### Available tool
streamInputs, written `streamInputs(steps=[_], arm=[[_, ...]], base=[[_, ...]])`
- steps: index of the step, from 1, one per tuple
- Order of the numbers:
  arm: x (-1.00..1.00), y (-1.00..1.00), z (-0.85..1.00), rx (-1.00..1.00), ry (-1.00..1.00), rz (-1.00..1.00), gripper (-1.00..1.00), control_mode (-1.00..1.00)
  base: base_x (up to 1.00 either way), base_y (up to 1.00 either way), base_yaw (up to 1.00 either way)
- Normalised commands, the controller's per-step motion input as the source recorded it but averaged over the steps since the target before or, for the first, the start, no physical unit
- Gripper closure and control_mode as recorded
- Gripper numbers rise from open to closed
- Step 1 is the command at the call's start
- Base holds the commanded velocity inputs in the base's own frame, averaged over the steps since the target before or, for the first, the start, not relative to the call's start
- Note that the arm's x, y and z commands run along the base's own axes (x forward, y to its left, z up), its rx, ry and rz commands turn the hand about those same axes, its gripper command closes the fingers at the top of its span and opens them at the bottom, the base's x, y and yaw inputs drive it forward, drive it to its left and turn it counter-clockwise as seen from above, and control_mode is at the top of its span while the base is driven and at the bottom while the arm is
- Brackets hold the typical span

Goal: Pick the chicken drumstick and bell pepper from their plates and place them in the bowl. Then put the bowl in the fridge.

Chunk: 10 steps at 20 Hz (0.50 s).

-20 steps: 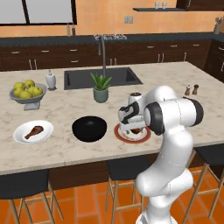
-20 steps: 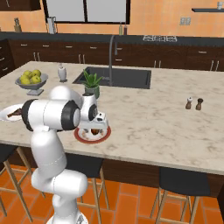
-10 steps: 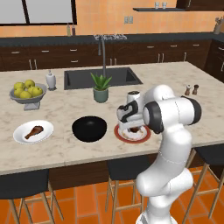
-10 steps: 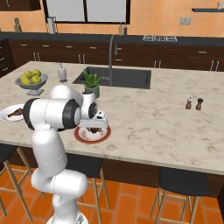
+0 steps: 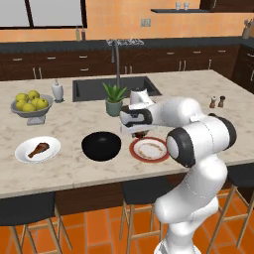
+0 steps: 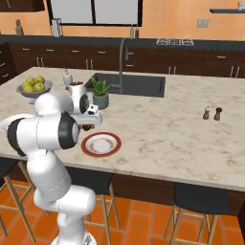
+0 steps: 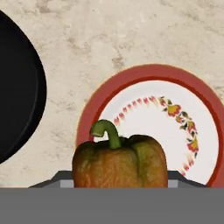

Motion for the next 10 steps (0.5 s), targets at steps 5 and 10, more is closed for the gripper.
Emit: streamInputs(steps=[5, 10], arm=[[0.66, 1.0, 0.03, 0.0, 0.08, 0.0, 1.0, -1.0], [0.39, 0.97, -0.52, 0.01, 0.01, 0.02, 1.0, -1.0]], base=[[0.0, 0.0, 0.0], [0.0, 0.0, 0.0]])
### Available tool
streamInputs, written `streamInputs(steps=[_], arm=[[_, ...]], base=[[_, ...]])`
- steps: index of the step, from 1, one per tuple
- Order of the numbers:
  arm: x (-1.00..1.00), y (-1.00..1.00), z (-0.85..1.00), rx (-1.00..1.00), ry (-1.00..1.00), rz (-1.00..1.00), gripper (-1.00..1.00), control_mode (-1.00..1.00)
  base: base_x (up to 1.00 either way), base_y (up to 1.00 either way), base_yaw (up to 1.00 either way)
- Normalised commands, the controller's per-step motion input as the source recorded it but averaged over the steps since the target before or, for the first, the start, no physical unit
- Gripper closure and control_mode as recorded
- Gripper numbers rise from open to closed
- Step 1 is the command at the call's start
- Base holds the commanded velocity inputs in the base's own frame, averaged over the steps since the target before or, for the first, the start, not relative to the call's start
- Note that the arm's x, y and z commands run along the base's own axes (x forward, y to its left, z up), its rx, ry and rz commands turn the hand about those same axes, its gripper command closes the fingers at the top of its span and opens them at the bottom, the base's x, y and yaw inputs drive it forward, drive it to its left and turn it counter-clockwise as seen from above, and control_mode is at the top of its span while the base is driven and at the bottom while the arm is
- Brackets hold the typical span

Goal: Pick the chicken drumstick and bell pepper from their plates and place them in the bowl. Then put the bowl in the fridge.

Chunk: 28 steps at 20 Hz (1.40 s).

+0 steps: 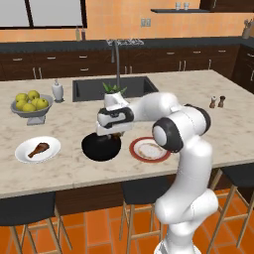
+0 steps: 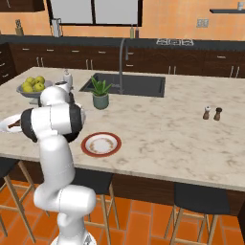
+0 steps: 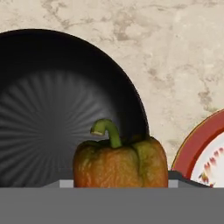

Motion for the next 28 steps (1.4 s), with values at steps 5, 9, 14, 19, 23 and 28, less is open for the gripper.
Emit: streamInputs(steps=[5, 9, 14, 19, 23, 28], arm=[[0.18, 0.63, -0.61, 0.0, 0.0, 0.01, -1.0, -1.0], [0.0, 0.0, 0.0, 0.0, 0.0, 0.0, -1.0, -1.0], [-0.08, 0.0, 0.17, 0.01, -0.01, 0.0, -1.0, -1.0], [-0.68, -0.24, 0.58, 0.0, -0.22, 0.0, -1.0, -1.0], [-1.0, -0.85, 0.81, 0.05, -0.22, 0.03, -1.0, -1.0], [-1.0, -1.0, 0.33, 0.18, -0.1, 0.08, -1.0, -1.0]], base=[[0.0, 0.0, 0.0], [0.0, 0.0, 0.0], [0.0, 0.0, 0.0], [0.0, 0.0, 0.0], [0.0, 0.0, 0.0], [0.0, 0.0, 0.0]])
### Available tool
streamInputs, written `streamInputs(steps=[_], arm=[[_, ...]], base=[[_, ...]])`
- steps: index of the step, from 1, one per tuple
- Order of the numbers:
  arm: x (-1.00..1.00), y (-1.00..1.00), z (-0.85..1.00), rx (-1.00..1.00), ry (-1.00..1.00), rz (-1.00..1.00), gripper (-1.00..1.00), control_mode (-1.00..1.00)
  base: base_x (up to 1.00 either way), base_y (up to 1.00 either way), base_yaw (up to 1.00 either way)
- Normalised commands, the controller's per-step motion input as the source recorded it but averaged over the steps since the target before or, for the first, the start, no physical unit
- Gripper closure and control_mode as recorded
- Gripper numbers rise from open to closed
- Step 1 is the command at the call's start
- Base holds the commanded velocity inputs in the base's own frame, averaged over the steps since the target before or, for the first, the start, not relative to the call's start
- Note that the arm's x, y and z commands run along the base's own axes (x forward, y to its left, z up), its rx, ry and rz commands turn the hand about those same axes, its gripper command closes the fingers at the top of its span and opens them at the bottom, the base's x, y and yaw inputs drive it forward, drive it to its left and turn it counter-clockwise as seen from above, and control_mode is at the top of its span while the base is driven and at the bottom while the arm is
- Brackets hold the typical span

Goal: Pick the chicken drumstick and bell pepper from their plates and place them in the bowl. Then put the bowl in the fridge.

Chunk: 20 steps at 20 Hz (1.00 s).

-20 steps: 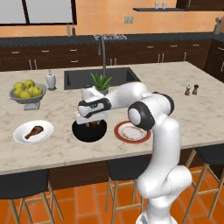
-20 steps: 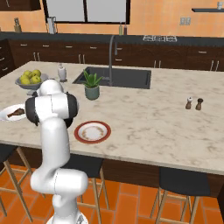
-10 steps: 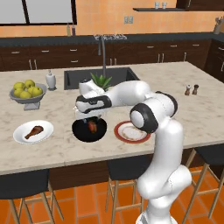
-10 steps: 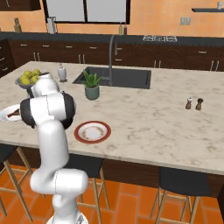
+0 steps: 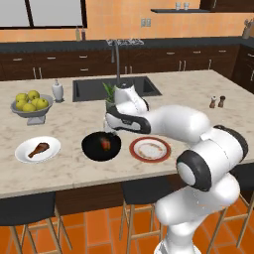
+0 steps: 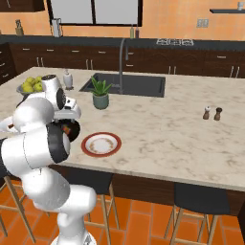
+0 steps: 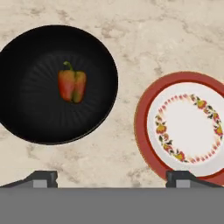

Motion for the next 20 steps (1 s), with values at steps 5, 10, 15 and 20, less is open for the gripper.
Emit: streamInputs(steps=[5, 10, 15, 20], arm=[[-0.74, -0.5, 0.23, 0.14, -0.08, 0.03, -1.0, 1.0], [0.0, 0.0, 0.0, 0.0, 0.0, 0.0, -1.0, 1.0], [0.0, 0.0, 0.0, 0.0, 0.0, 0.0, -1.0, 1.0], [0.0, 0.0, 0.0, 0.0, 0.0, 0.0, -1.0, 1.0]], base=[[-0.06, 0.07, 0.0], [-0.07, 0.84, -0.01], [0.0, 0.98, -0.19], [0.5, 0.35, -0.23]])
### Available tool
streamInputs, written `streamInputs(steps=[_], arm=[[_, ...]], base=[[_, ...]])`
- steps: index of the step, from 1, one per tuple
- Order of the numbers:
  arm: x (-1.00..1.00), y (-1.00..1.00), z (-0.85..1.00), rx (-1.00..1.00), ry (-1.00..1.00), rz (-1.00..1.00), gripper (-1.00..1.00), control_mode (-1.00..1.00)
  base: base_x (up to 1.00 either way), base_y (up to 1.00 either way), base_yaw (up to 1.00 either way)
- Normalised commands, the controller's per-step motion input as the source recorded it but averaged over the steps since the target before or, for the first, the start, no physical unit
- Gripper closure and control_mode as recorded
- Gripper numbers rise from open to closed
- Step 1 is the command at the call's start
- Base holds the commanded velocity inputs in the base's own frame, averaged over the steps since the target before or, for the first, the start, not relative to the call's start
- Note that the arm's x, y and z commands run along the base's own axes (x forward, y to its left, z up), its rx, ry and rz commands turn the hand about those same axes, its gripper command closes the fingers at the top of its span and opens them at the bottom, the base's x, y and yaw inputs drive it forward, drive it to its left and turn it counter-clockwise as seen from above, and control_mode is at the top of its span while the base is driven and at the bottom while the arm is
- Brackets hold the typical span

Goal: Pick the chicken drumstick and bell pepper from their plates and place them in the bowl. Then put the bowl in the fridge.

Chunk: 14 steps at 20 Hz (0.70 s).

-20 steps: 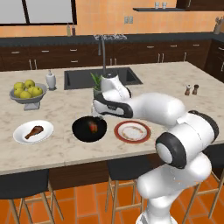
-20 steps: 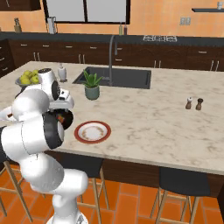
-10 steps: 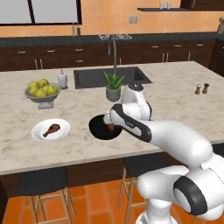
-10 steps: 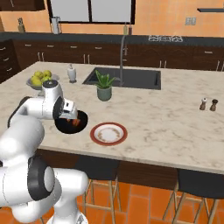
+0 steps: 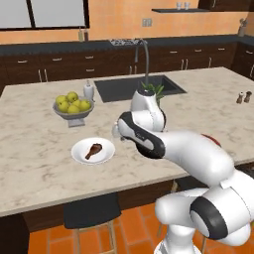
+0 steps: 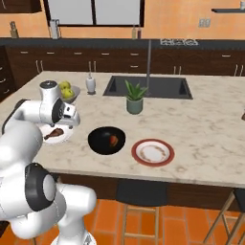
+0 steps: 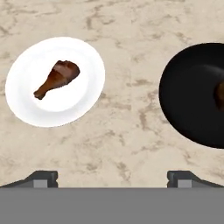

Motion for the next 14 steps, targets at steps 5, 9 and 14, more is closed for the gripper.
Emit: streamInputs(steps=[5, 9, 14], arm=[[0.38, 0.04, 0.0, 0.0, 0.04, -0.03, -1.0, -1.0], [0.63, 0.93, -0.21, 0.0, 0.14, -0.12, -1.0, -1.0], [0.74, 0.93, -0.66, 0.0, 0.17, -0.15, -1.0, -1.0]], base=[[0.6, 0.0, -0.09], [0.0, 0.0, 0.0], [0.0, 0.0, 0.0]])
